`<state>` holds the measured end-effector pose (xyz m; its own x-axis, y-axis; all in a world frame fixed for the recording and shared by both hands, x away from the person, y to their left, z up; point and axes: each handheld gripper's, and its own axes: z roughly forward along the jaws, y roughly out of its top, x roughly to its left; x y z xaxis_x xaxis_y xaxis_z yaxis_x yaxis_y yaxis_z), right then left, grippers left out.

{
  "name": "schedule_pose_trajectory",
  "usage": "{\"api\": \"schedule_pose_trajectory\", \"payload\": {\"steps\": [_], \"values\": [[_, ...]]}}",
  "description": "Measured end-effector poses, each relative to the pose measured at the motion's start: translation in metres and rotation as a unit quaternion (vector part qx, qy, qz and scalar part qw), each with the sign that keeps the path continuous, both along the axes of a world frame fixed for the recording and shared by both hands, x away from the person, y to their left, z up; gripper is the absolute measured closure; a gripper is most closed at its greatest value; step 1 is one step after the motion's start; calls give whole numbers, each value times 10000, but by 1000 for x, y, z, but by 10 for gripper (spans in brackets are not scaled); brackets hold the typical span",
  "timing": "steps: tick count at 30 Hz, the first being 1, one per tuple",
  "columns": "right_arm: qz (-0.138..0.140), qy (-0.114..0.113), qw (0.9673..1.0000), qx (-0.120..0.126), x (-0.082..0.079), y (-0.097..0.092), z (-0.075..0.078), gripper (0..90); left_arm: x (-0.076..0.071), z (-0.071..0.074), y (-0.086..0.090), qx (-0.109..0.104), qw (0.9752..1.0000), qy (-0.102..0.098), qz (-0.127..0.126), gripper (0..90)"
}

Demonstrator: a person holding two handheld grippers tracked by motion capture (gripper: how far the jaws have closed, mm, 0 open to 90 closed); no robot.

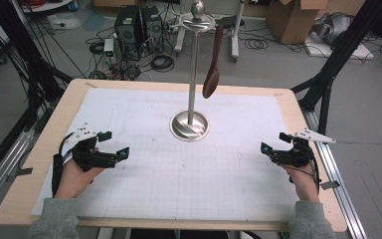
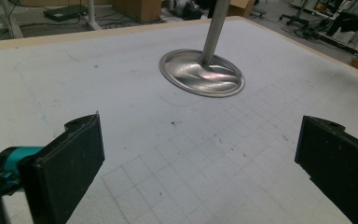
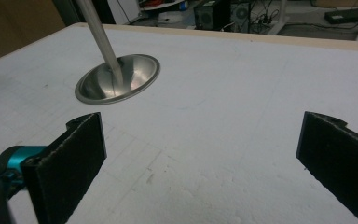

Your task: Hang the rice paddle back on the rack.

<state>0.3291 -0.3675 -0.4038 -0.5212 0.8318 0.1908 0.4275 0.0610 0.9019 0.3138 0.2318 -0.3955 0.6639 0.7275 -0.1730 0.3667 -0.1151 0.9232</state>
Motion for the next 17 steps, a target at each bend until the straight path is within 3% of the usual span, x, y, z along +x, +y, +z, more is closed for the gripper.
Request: {"api": "schedule_pose_trajectory", "payload": {"steps": [6, 10, 17], "values": [[-69, 78, 9999, 45, -2, -7, -7, 0, 0, 0, 0, -14, 10000, -1, 15, 17], [-138, 14, 9999, 91, -3, -12, -8, 0, -2, 2, 3, -56, 10000, -80, 13, 18], [-207, -41, 9996, 171, -3, -18, -8, 0, -1, 0, 4, -12, 10000, -33, 46, 18]]}}
